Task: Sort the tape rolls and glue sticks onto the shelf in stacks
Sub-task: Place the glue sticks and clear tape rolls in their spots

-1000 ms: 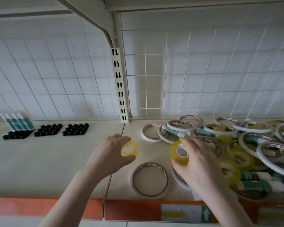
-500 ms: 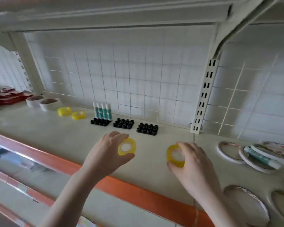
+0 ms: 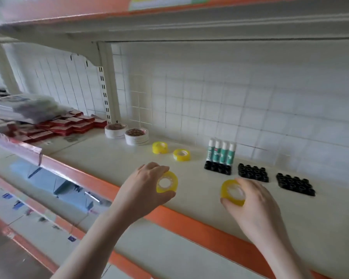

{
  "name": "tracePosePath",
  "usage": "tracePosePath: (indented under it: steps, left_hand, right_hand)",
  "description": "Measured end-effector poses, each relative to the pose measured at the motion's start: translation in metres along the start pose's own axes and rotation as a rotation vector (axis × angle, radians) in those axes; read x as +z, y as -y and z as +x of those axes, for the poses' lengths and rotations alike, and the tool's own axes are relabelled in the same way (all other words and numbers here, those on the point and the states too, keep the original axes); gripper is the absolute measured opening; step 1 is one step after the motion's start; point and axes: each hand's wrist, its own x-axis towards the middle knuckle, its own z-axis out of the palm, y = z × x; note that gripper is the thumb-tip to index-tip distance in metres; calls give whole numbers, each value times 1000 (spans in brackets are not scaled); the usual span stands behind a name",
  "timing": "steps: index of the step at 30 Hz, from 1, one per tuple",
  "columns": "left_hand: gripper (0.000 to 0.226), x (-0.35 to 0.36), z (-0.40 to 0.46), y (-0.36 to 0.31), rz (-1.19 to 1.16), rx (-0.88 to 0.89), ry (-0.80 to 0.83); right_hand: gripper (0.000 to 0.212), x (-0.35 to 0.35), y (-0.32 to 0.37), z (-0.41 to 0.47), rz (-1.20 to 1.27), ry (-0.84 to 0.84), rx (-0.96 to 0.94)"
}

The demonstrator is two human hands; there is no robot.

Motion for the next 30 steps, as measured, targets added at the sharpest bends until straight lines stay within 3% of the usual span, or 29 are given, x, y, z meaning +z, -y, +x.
tracePosePath:
  steps: [14,30]
  left_hand:
    - [62,-5,79,105,-13,49,41]
    - [66,25,165,119,-78,280,235]
  right_hand:
    - [45,72,59,76,-45,14,72]
    - [48,96,68,84,-104,-40,306]
